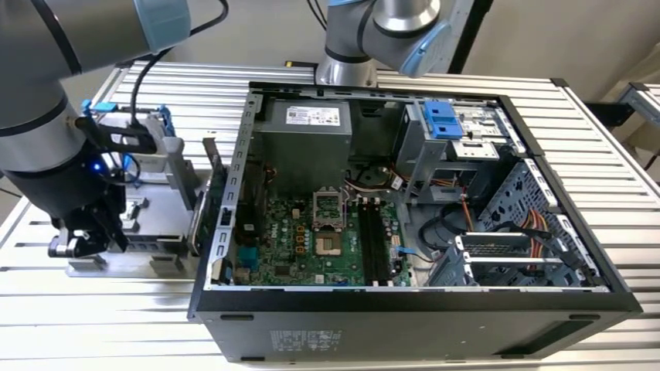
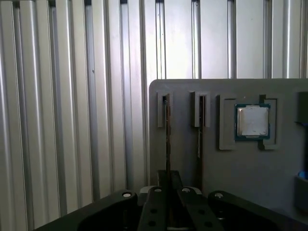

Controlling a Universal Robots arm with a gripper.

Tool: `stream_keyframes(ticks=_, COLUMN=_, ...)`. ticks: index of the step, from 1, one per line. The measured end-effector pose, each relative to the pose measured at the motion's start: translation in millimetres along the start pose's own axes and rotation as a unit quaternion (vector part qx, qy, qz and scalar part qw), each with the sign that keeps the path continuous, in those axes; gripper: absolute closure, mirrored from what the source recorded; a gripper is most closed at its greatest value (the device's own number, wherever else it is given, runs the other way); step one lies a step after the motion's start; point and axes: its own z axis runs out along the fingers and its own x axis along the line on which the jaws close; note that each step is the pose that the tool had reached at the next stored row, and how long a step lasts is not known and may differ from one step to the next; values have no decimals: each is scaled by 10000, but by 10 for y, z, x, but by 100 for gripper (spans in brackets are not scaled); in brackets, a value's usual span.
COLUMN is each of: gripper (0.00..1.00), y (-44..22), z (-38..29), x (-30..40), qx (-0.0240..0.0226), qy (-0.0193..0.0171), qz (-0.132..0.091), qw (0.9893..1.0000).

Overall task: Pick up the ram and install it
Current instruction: 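Pick up the ram and move it above insertion slot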

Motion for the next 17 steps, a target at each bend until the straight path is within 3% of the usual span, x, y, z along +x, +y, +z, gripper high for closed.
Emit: stream_keyframes(ticks=17, gripper=100, y=5, z=-118, x=2, qx=11, qy=-1, qz=0, qw=10000)
